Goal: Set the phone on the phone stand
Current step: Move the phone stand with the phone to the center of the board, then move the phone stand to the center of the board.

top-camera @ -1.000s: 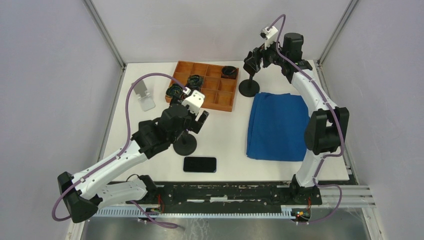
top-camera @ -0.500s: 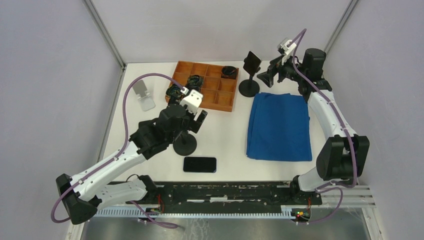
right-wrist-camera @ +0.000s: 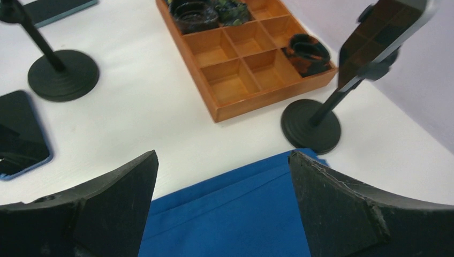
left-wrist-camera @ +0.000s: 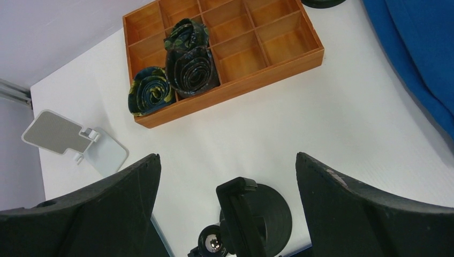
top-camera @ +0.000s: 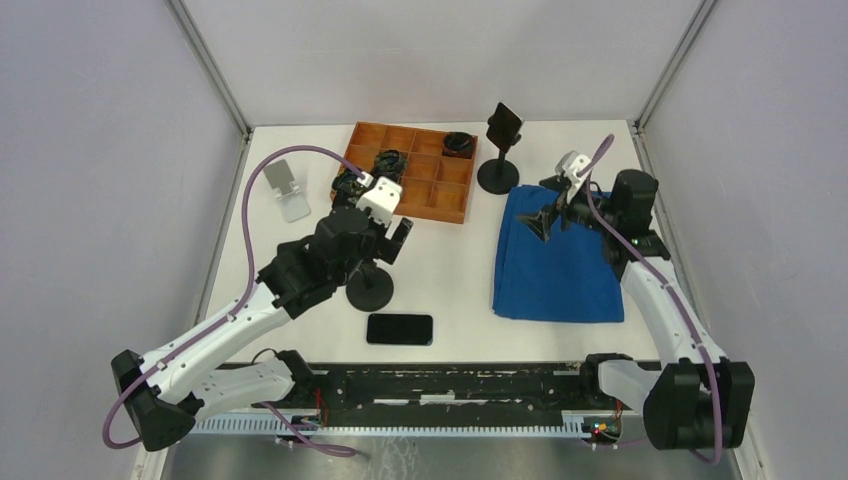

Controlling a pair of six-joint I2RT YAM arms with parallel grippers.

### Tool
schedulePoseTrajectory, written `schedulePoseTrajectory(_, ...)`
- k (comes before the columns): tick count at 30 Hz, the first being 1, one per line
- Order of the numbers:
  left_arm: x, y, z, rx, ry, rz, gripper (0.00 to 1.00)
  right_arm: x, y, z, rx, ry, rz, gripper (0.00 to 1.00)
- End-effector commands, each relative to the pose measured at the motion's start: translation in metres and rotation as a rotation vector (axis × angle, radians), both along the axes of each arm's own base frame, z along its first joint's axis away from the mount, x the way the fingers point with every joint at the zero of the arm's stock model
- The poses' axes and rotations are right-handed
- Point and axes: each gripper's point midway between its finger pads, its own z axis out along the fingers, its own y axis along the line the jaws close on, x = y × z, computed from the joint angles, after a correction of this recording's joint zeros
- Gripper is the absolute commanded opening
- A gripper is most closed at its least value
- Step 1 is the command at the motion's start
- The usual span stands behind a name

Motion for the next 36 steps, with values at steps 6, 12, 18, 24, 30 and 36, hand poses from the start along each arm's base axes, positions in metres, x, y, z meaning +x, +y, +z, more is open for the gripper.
schedulePoseTrajectory(6,0.013,0.01,0.011,-0.068,0.0,0.043,1.0,-0.054,0.023,-0.034,0.069,-0.021,0.207,0.98)
schedulePoseTrajectory(12,0.009,-0.003,0.028,-0.21,0.04,0.006,1.0,-0.055,0.022,-0.029,0.032,-0.041,0.216,0.98)
schedulePoseTrajectory(18,-0.003,-0.012,0.034,-0.288,0.12,-0.014,0.99,-0.059,0.023,-0.032,0.03,-0.018,0.228,0.98)
schedulePoseTrajectory(24,-0.005,-0.003,0.034,-0.259,0.137,0.022,0.98,-0.06,0.024,-0.031,0.04,0.0,0.23,0.98)
schedulePoseTrajectory(30,-0.002,0.003,0.023,-0.178,0.182,0.055,0.97,-0.06,0.024,-0.031,0.043,0.001,0.233,0.98)
schedulePoseTrajectory(36,0.0,0.008,0.014,-0.129,0.194,0.08,0.96,-0.061,0.026,-0.033,0.044,0.009,0.236,0.98)
